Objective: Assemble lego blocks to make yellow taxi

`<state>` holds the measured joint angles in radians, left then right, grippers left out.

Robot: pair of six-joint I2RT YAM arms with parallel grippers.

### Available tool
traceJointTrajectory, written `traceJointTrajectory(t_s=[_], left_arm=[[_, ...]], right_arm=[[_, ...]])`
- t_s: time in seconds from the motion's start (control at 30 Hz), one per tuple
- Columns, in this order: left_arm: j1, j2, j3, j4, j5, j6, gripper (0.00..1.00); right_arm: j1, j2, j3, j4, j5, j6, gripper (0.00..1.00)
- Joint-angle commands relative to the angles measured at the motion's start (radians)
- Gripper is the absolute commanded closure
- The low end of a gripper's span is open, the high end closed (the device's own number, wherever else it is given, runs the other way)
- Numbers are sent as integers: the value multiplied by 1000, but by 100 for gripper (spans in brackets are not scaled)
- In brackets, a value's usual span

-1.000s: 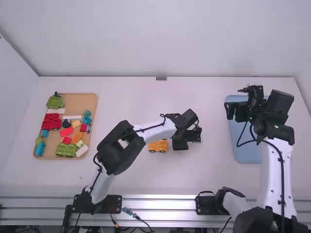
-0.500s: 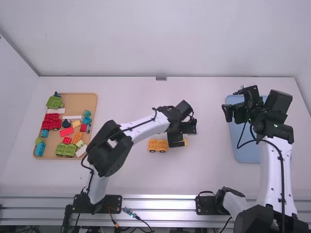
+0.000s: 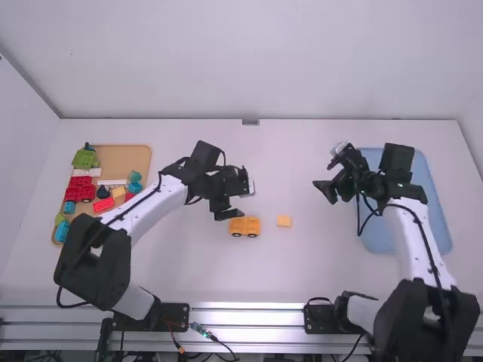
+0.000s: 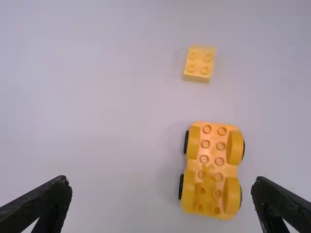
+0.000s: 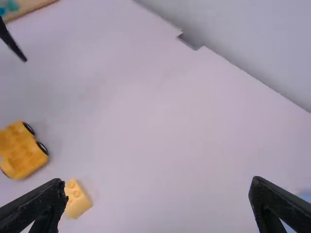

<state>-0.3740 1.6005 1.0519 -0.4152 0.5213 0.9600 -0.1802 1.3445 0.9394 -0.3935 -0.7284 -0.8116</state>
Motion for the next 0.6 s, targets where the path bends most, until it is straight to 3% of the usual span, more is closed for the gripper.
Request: traceJointTrajectory(t_s=[0.0, 0.27, 0.4, 0.57], left_arm=[[17, -37, -69, 67, 66, -45, 1], [2, -37, -205, 320, 64, -54, 1], [2, -37, -228, 318, 66, -34, 1], [2, -37, -285, 328, 143, 151, 1]], right_arm=[[39, 59, -6, 48, 40, -106, 1], [138, 156, -6, 72, 76, -48, 1], [183, 176, -6, 69, 71, -122, 1], [248, 211, -26, 77, 46, -240, 1]])
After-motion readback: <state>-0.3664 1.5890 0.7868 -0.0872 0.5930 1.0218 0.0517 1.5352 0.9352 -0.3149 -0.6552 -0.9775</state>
